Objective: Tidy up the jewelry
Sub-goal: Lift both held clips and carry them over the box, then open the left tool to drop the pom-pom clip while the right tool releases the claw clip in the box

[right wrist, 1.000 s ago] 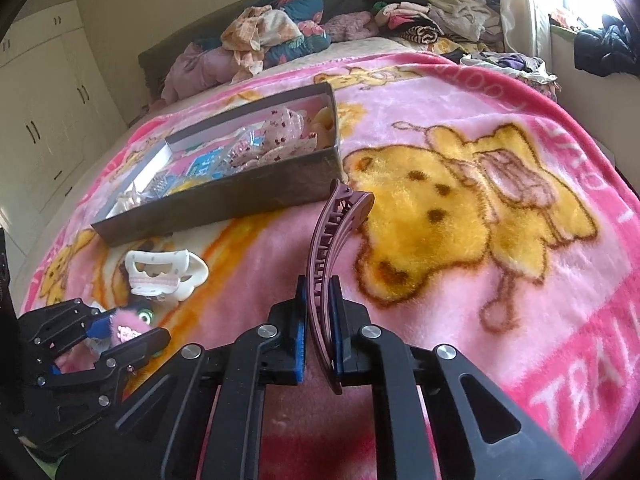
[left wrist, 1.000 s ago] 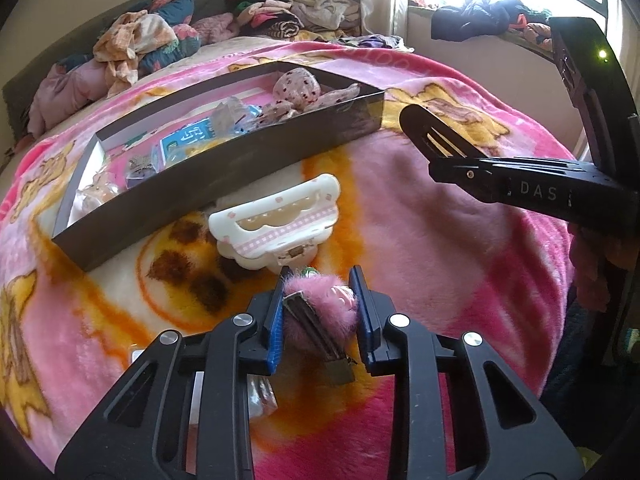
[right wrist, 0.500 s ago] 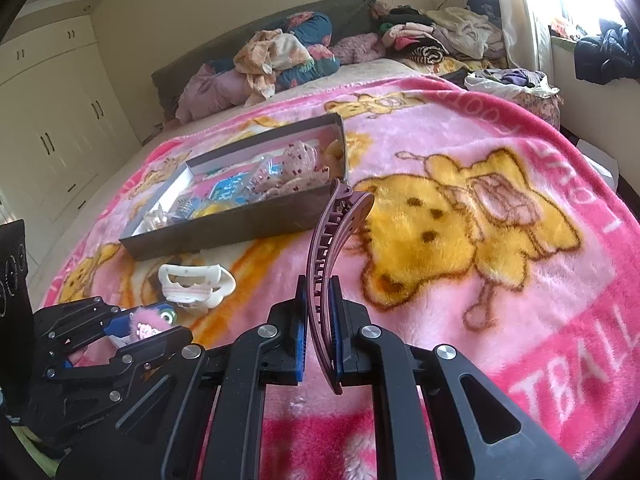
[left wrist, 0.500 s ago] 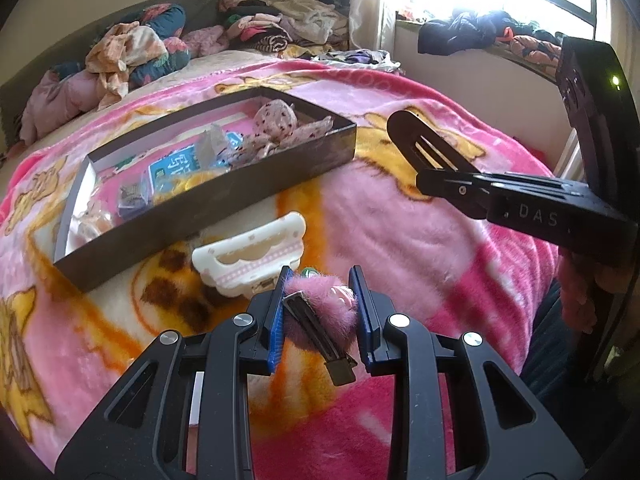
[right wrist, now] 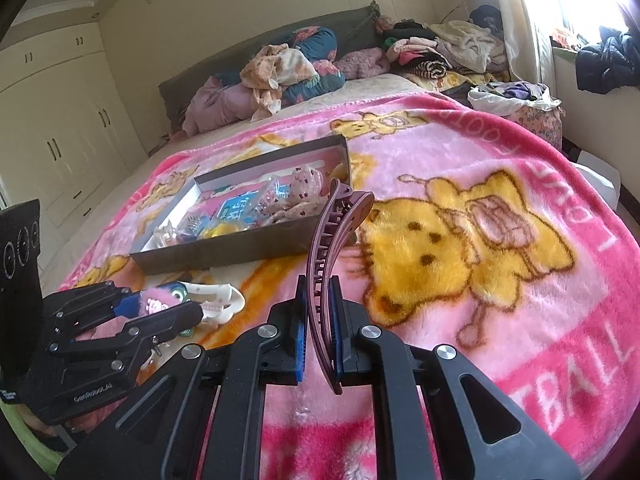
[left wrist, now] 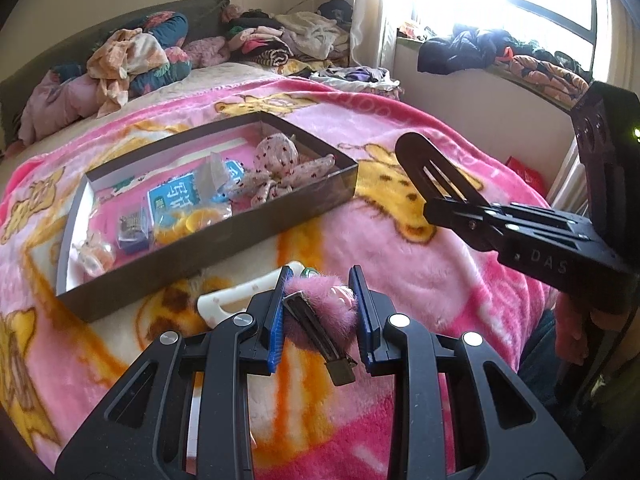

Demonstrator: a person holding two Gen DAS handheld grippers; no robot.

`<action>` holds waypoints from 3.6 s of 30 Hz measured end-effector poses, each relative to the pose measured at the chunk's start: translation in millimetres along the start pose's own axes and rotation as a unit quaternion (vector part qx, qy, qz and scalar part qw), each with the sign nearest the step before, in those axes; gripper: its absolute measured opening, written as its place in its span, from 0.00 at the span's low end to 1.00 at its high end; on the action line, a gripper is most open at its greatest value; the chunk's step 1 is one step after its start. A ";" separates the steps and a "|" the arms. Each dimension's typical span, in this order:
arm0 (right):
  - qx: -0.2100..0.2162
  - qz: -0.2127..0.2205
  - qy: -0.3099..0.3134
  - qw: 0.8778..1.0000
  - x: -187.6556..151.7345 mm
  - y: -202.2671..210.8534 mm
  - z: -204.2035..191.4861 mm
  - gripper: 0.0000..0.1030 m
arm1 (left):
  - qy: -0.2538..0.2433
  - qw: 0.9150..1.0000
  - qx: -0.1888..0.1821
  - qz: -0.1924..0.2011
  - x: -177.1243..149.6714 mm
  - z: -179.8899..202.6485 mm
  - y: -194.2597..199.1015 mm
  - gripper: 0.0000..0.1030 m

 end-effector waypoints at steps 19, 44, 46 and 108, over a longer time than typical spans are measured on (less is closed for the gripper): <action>0.001 0.010 0.016 1.000 18.6 2.0 -11.7 0.10 | 0.024 1.000 0.000 0.020 23.4 -24.2 1.6 0.20; 0.007 0.024 0.039 0.999 56.0 -5.2 -28.0 0.10 | 0.053 0.997 0.022 0.049 57.0 -68.2 7.0 0.20; 0.007 0.025 0.040 0.999 59.2 -6.2 -28.2 0.10 | 0.056 0.997 0.026 0.051 59.5 -74.1 6.4 0.20; -0.008 -0.067 0.066 0.996 86.7 -128.5 -8.5 0.11 | 0.079 0.996 0.025 -0.034 78.6 -134.7 -94.1 0.20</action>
Point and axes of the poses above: each gripper's, at about its wrist camera, not at the fingertips, and y roughly against the way its jaws point, z to its right, x to its top, the point moved 9 cm from there along -y, roughly the way its jaws point, and after that the axes turned 8 degrees about -z, right-handed, at the moved point
